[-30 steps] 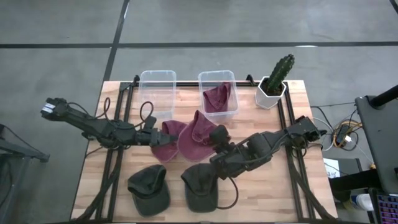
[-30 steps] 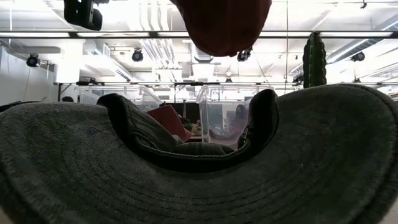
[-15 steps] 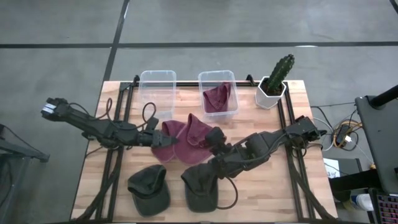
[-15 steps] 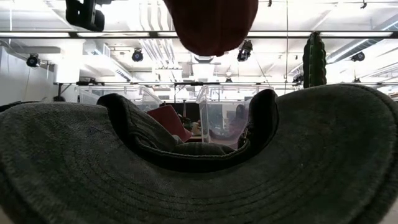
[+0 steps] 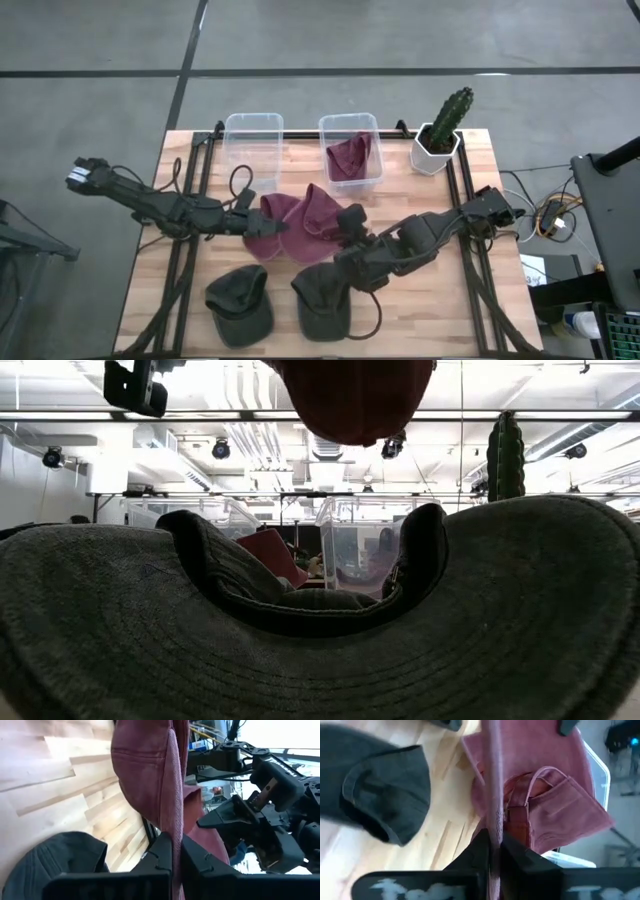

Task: Pick & Place hat
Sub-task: Put the right red cap into the right transparent bin

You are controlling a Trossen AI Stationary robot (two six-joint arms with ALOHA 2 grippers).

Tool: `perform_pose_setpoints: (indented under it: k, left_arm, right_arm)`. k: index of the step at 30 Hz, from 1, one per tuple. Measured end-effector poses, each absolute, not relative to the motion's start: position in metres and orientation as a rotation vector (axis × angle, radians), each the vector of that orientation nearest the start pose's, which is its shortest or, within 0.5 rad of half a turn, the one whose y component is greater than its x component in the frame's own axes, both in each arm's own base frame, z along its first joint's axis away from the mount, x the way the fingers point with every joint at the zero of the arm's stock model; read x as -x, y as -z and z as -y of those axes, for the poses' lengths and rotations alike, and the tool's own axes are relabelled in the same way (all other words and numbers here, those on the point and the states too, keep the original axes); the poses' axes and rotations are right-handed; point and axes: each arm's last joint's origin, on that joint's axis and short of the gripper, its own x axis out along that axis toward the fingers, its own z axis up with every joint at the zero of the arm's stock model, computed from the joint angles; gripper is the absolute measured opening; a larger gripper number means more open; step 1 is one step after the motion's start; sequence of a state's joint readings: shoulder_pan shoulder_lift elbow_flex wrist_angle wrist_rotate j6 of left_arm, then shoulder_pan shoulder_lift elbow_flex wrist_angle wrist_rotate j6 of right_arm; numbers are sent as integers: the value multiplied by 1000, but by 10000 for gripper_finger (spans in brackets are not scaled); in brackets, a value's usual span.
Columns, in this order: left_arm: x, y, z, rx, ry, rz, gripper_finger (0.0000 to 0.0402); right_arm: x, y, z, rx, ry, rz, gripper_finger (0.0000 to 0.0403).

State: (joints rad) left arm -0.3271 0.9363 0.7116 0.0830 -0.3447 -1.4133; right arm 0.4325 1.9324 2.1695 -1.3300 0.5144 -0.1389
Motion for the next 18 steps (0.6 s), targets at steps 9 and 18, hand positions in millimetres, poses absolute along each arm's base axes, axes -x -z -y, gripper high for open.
perform_pose_setpoints:
  k: [9, 18]
  left_arm:
    - [-194, -317, 52, 1272, -167, 30, 7]
    - [-182, -327, 43, 1100, -306, 175, 7]
  right_arm:
    - [-344, -394, -138, 459, 224, -962, 110]
    - [-331, -418, -130, 318, 344, -862, 171]
